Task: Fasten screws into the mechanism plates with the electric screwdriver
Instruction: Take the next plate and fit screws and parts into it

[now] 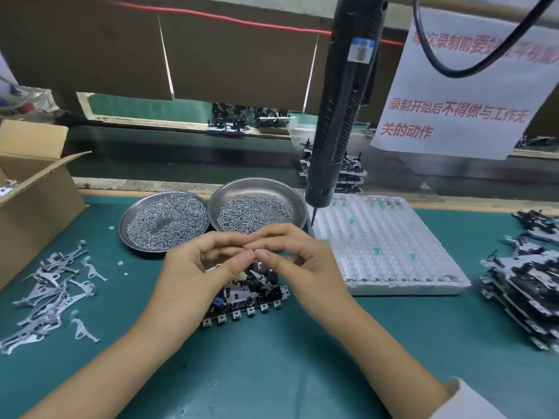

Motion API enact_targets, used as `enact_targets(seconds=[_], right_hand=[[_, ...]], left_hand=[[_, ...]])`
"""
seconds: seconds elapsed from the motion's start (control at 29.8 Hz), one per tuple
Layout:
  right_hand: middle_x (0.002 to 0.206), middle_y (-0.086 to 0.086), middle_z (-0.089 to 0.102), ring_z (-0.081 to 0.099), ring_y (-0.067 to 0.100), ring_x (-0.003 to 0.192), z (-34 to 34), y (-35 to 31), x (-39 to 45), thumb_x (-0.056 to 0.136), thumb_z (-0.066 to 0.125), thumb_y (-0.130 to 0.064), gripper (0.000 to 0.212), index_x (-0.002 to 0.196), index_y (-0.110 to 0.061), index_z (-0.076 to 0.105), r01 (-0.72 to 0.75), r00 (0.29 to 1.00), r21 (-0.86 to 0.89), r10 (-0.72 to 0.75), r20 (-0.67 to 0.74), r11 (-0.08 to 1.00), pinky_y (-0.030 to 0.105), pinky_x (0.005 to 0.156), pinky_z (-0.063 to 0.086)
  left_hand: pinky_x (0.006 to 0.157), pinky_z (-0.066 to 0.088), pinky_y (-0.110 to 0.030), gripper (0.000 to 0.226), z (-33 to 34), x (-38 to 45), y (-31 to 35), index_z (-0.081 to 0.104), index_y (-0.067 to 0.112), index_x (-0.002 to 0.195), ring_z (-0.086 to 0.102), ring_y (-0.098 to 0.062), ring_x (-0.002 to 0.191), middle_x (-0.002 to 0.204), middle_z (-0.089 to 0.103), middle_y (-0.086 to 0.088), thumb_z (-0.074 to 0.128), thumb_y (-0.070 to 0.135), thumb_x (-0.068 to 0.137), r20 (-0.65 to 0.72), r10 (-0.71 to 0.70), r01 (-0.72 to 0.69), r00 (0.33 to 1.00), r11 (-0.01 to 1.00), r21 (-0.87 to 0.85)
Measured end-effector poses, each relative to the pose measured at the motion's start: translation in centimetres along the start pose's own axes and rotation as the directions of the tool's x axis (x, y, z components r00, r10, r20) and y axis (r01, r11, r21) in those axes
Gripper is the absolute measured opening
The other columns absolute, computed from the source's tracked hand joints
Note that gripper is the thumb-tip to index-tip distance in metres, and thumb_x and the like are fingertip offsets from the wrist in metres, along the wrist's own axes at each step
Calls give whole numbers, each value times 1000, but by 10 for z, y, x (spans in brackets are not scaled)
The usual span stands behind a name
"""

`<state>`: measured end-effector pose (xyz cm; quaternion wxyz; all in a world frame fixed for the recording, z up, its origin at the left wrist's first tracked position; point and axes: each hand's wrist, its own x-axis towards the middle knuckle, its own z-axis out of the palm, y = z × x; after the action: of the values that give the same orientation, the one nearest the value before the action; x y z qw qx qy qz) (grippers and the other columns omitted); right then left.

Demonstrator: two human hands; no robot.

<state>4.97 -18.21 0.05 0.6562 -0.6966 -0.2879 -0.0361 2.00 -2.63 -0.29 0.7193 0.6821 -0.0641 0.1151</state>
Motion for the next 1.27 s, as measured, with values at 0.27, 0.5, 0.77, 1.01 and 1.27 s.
enact_targets(seconds=[0.27, 0.5, 0.77, 1.01, 1.27], right_hand=[[66, -5, 69, 61, 5, 58, -84, -20, 19, 80, 60, -7, 20, 83, -25, 69, -122, 934, -297, 8, -358, 947, 20, 59, 48], [115, 16, 64, 59, 32, 102, -199, 27, 58, 89, 44, 2, 41, 126, -10, 57, -474, 879, -836, 194, -435, 278, 39, 88, 48], [109, 10, 66, 59, 30, 99, -203, 31, 78, 86, 52, -2, 38, 122, -12, 59, -300, 902, -954, 316, -294, -30, 34, 77, 49], [113, 13, 64, 61, 30, 98, -206, 38, 84, 86, 45, 4, 47, 129, -14, 56, -246, 897, -957, 338, -284, -151, 38, 78, 53], [116, 3, 64, 60, 25, 106, -202, 40, 87, 88, 46, 6, 43, 123, -16, 59, 4, 926, -934, 353, -131, -357, 30, 78, 46]], left_hand=[[74, 45, -7, 11, -8, 3, -15, 73, 32, 82, 64, 0, 83, 87, 72, 11, 66, 31, 74, -115, 109, -91, 987, 984, 151], [82, 43, -8, 13, -6, 3, -24, 69, 26, 88, 62, -3, 91, 92, 69, 11, 61, 30, 79, -123, 173, -147, 977, 970, 194], [77, 44, -7, 10, -3, 8, -28, 69, 23, 86, 62, -2, 84, 87, 70, 11, 67, 14, 82, -196, 161, -130, 967, 978, 161], [72, 41, -2, 13, -3, 6, -28, 71, 26, 84, 62, 5, 80, 85, 70, 17, 69, 13, 81, -212, 163, -124, 963, 975, 187], [73, 40, 0, 16, -5, 7, -28, 73, 29, 83, 62, 9, 84, 86, 72, 19, 71, 14, 80, -219, 137, -93, 966, 975, 199]])
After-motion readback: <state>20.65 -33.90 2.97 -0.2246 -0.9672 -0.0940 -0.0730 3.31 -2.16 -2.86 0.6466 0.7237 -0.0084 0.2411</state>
